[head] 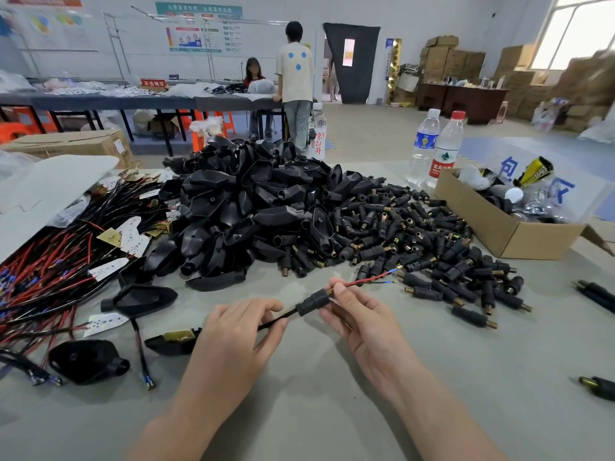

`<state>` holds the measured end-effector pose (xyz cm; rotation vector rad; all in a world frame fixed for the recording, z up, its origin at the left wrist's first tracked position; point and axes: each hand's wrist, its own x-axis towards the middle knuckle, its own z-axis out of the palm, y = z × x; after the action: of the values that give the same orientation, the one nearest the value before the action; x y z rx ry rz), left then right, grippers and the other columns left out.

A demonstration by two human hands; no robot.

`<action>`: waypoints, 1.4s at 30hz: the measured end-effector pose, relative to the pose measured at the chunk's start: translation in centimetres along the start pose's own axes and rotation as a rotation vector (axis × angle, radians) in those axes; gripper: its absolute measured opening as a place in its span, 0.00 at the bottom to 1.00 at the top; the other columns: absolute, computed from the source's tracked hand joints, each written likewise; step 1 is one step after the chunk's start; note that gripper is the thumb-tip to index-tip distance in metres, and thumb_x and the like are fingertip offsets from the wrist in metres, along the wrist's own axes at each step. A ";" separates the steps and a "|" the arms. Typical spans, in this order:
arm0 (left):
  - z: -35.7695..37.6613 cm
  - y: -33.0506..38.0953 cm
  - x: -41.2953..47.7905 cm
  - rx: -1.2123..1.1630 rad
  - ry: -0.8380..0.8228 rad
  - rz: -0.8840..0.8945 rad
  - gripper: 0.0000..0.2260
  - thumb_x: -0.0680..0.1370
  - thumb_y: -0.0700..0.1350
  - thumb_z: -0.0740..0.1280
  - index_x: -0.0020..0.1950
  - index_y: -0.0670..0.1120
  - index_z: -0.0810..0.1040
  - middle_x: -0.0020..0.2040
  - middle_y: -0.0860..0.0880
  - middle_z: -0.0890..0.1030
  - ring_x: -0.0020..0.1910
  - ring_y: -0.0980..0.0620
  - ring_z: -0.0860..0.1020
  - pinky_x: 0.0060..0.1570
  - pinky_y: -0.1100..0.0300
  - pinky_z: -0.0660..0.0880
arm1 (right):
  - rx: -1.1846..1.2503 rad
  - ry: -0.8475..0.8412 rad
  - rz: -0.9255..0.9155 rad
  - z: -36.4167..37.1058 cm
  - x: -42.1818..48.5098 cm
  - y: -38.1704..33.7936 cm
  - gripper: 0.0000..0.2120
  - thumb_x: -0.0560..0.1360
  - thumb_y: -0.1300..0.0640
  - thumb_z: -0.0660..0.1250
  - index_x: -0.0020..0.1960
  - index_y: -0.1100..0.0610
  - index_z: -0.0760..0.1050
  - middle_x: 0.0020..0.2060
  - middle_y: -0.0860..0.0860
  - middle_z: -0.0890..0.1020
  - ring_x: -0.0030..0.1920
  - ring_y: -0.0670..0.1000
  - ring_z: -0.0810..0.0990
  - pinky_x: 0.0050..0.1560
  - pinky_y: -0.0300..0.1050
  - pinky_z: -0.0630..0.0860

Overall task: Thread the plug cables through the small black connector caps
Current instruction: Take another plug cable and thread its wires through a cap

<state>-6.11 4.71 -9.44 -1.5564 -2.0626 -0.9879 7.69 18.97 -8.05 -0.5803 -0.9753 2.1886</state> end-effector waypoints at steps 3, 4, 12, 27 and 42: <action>-0.3 -0.8 0.1 0.060 -0.030 0.019 0.08 0.78 0.54 0.62 0.47 0.53 0.78 0.40 0.62 0.79 0.42 0.61 0.78 0.49 0.59 0.68 | 0.039 0.030 -0.019 -0.3 0.2 -0.4 0.14 0.70 0.58 0.71 0.54 0.63 0.82 0.46 0.55 0.86 0.46 0.49 0.85 0.44 0.38 0.81; -0.3 -0.7 0.2 0.067 -0.025 0.035 0.08 0.78 0.53 0.62 0.46 0.53 0.79 0.40 0.61 0.79 0.41 0.60 0.78 0.48 0.59 0.68 | 0.041 0.022 -0.010 -0.2 0.2 -0.2 0.14 0.70 0.59 0.72 0.54 0.63 0.82 0.46 0.55 0.86 0.46 0.49 0.85 0.45 0.38 0.82; 0.0 -0.2 0.2 0.097 0.006 0.098 0.08 0.78 0.52 0.63 0.46 0.51 0.80 0.40 0.60 0.80 0.40 0.57 0.79 0.49 0.57 0.70 | -0.041 -0.003 0.002 0.2 -0.1 0.3 0.09 0.69 0.58 0.73 0.47 0.59 0.86 0.46 0.56 0.85 0.47 0.51 0.84 0.45 0.38 0.82; -0.6 -0.9 0.2 0.152 -0.072 0.003 0.11 0.77 0.52 0.61 0.44 0.51 0.82 0.42 0.59 0.81 0.41 0.53 0.79 0.47 0.58 0.68 | -0.078 0.045 -0.004 0.3 -0.3 0.3 0.07 0.78 0.63 0.68 0.53 0.62 0.83 0.44 0.52 0.85 0.46 0.47 0.84 0.48 0.37 0.81; -0.8 -1.2 -0.1 -0.075 -0.273 -0.255 0.14 0.78 0.60 0.66 0.62 0.60 0.74 0.46 0.70 0.72 0.54 0.76 0.67 0.51 0.72 0.64 | -0.113 0.047 -0.013 0.1 -0.5 0.7 0.06 0.78 0.61 0.69 0.52 0.61 0.83 0.46 0.52 0.85 0.47 0.46 0.84 0.49 0.36 0.81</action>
<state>-7.29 3.90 -9.29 -1.5671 -2.4885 -0.9949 7.66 18.20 -8.45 -0.6724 -1.0795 2.1093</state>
